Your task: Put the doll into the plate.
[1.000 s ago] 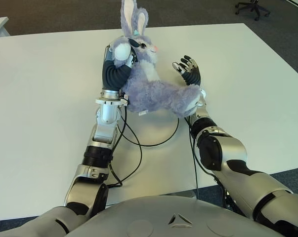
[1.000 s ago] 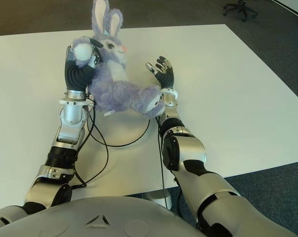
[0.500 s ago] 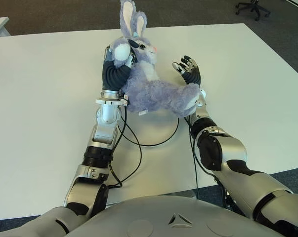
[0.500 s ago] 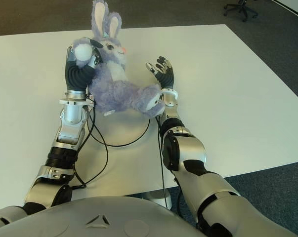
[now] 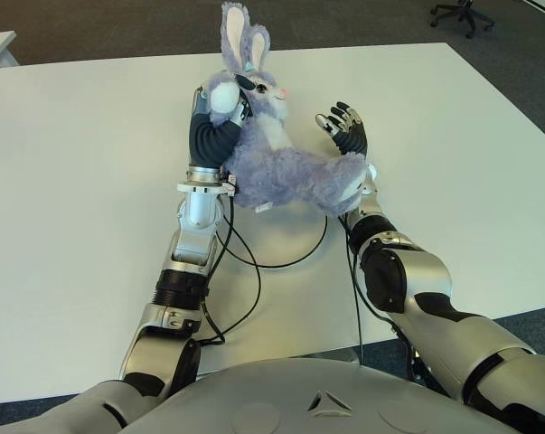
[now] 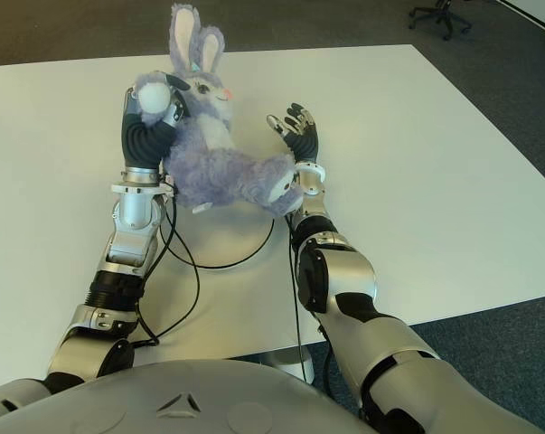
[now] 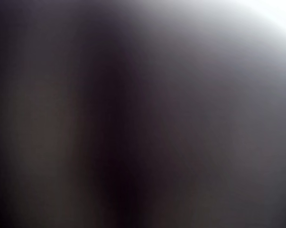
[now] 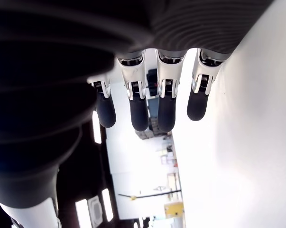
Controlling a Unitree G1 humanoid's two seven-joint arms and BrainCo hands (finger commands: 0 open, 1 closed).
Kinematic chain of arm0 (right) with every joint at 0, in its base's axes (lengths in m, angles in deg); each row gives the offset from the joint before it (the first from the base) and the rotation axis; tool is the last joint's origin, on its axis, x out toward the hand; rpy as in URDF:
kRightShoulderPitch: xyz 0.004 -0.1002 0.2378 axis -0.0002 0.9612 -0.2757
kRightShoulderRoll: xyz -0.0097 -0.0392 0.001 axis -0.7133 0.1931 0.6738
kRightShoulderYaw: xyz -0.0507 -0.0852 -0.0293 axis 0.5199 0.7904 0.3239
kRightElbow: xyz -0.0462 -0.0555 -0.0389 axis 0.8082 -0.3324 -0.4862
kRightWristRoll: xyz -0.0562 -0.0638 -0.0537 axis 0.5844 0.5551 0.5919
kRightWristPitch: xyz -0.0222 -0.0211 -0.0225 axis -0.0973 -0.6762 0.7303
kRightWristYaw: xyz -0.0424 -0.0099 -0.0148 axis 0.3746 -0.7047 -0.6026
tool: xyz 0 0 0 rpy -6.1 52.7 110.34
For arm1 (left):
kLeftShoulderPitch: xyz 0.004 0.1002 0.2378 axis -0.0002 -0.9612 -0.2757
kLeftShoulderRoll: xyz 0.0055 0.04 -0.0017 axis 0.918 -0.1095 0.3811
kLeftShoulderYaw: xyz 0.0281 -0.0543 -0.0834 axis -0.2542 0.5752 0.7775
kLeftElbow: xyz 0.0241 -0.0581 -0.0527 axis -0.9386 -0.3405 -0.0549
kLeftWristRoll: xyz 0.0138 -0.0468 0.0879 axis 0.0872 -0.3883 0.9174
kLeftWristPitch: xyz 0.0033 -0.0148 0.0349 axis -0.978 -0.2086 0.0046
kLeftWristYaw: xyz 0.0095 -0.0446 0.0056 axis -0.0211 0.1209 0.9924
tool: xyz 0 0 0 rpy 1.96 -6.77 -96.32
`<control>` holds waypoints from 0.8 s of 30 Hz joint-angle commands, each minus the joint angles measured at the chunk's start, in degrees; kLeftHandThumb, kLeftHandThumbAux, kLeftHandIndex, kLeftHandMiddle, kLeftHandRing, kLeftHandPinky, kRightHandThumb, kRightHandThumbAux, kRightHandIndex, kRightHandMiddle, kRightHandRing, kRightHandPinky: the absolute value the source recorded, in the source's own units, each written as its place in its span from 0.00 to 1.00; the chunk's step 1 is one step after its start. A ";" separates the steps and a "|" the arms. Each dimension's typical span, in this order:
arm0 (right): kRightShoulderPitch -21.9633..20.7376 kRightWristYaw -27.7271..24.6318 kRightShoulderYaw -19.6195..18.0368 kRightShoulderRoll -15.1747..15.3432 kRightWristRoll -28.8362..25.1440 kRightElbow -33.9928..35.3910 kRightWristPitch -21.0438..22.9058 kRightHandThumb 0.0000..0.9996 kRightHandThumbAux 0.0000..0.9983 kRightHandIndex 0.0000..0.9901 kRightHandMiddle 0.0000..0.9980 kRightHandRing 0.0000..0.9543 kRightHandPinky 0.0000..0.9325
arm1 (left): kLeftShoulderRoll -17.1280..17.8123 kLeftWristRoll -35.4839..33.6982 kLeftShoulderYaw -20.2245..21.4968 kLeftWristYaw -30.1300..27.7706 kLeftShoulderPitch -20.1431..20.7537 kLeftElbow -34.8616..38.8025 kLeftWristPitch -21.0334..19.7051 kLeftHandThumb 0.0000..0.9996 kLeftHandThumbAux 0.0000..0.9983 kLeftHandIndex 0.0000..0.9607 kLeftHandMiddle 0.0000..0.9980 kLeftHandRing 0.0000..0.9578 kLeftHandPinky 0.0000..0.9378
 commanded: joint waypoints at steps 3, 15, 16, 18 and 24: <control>8.46 0.05 -0.47 -1.49 -0.55 -5.21 4.45 0.07 0.75 0.15 0.18 0.16 0.15 | -0.15 -2.25 -0.21 -1.15 -1.53 -0.66 -0.88 0.72 0.70 0.46 0.89 0.91 0.92; 8.41 0.19 -0.23 -1.38 -0.40 -5.20 4.54 0.06 0.75 0.14 0.17 0.16 0.16 | 0.01 2.59 0.02 2.92 -2.08 -1.59 0.74 0.72 0.70 0.46 0.87 0.90 0.91; 8.41 0.23 -0.21 -1.38 -0.38 -5.20 4.52 0.06 0.75 0.14 0.17 0.16 0.16 | -0.02 3.58 0.10 3.73 -2.12 -1.63 0.78 0.72 0.70 0.46 0.87 0.90 0.91; 8.40 0.28 -0.14 -1.37 -0.34 -5.20 4.59 0.06 0.75 0.14 0.17 0.16 0.16 | -0.07 5.58 0.09 5.29 -2.32 -1.71 0.55 0.72 0.70 0.46 0.87 0.91 0.92; 8.37 0.41 -0.14 -1.40 -0.46 -5.19 4.64 0.05 0.75 0.16 0.18 0.17 0.16 | -0.30 5.29 -0.46 5.26 -2.98 -1.61 -0.48 0.72 0.70 0.46 0.86 0.89 0.91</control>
